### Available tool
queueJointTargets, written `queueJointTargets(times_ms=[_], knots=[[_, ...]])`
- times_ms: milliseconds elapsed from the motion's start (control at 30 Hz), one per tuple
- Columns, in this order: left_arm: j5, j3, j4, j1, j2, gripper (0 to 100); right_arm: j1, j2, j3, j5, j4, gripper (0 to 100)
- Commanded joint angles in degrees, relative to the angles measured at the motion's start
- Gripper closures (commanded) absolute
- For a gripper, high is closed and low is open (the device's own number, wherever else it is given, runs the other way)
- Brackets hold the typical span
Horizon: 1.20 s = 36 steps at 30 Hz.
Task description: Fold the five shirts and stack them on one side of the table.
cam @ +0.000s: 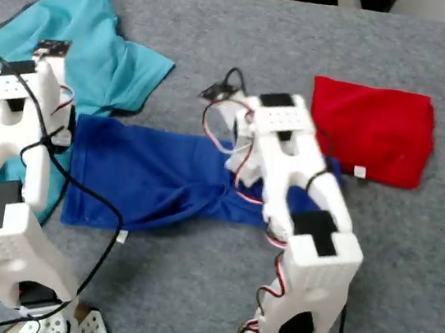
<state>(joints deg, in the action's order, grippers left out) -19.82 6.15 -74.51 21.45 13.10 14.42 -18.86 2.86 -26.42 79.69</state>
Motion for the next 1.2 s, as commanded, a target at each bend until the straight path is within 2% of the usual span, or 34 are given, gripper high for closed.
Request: queueJointTargets(times_ms=[0,67,233,367,433,567,700,800,1000,1167], knots=[[-2.73,-1.49,0.09,3.78,-0.84,98,-4.97,11.12,-7.16,3.16,2.99,99.7],[-3.87,-2.55,-1.14,5.89,-0.92,98,-7.78,16.22,-9.98,3.60,1.93,99.7],[-8.53,-8.00,-12.92,7.38,-0.66,98,-13.58,25.80,-11.47,6.51,0.62,99.7],[-12.22,-7.82,-19.16,5.89,-1.01,98,-15.78,32.40,-6.46,7.56,2.37,99.7],[-13.36,-5.54,-22.15,4.57,-1.10,98,-17.01,35.91,-0.75,7.65,-0.09,99.7],[-12.75,2.46,-16.26,1.85,-2.68,97,-19.47,44.18,17.01,7.30,-11.25,99.7],[-4.92,5.98,-9.67,0.18,-4.79,89,-23.34,51.91,36.00,7.12,-25.49,99.7],[0.26,5.89,-6.07,0.18,-5.23,85,-25.98,55.52,46.29,4.75,-32.53,99.7],[6.33,5.98,-2.20,-4.31,-0.75,84,-27.56,56.57,57.89,3.43,-40.88,99.7],[10.64,5.80,1.93,-6.77,3.38,84,-27.47,56.66,61.67,3.96,-44.48,99.7]])
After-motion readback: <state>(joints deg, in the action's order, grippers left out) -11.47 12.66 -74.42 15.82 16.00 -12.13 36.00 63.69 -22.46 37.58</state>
